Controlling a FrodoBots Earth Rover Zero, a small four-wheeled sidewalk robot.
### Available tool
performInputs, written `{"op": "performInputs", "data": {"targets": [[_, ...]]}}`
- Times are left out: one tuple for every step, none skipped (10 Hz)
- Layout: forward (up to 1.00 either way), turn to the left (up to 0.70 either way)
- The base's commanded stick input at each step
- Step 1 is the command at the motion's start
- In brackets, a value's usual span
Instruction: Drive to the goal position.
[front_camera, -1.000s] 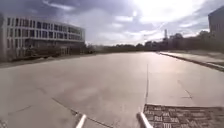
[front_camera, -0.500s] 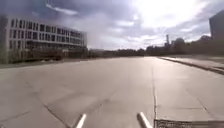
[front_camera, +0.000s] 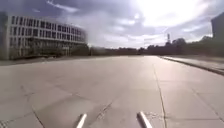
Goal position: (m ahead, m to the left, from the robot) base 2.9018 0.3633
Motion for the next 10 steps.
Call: {"op": "performInputs", "data": {"targets": [[0.5,0.0],[0.5,0.0],[0.5,0.0],[0.5,0.0],[0.5,0.0],[0.5,0.0],[0.5,0.0],[0.5,0.0],[0.5,0.0],[0.5,0.0]]}}
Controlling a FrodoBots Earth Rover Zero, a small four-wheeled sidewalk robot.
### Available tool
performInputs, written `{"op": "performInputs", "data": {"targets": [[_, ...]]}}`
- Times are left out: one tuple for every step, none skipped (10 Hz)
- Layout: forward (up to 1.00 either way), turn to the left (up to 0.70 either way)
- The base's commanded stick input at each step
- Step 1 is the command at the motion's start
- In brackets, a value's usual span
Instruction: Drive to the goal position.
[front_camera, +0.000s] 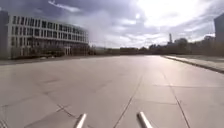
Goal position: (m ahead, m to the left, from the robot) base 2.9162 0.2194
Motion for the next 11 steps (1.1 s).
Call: {"op": "performInputs", "data": {"targets": [[0.5,-0.07],[0.5,-0.2],[0.5,-0.33],[0.5,-0.46],[0.5,-0.42],[0.5,-0.32],[0.5,-0.21],[0.5,-0.1],[0.5,0.0],[0.5,0.0],[0.5,0.0]]}}
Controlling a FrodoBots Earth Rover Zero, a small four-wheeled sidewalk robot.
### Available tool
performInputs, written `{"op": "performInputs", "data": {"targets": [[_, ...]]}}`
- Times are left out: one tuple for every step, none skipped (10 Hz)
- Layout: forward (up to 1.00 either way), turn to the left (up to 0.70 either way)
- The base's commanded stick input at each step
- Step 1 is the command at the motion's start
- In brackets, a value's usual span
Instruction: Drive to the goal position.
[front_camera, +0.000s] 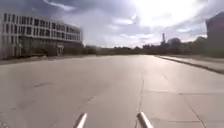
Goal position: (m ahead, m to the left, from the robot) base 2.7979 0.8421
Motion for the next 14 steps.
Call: {"op": "performInputs", "data": {"targets": [[0.5,0.0],[0.5,0.0],[0.5,0.0],[0.5,0.0],[0.5,0.0],[0.5,0.0],[0.5,0.0],[0.5,0.0],[0.5,0.0],[0.5,-0.05],[0.5,-0.14],[0.5,-0.23],[0.5,-0.32],[0.5,-0.4]]}}
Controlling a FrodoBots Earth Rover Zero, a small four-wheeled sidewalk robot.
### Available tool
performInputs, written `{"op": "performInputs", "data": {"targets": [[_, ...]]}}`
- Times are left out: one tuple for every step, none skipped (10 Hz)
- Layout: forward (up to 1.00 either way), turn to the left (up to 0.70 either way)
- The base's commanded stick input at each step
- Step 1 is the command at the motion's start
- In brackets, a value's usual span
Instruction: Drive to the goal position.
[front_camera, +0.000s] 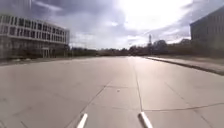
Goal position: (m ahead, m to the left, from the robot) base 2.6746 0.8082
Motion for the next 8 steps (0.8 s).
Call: {"op": "performInputs", "data": {"targets": [[0.5,-0.49],[0.5,-0.37],[0.5,-0.22],[0.5,-0.07],[0.5,0.0],[0.5,0.0],[0.5,0.0],[0.5,0.0]]}}
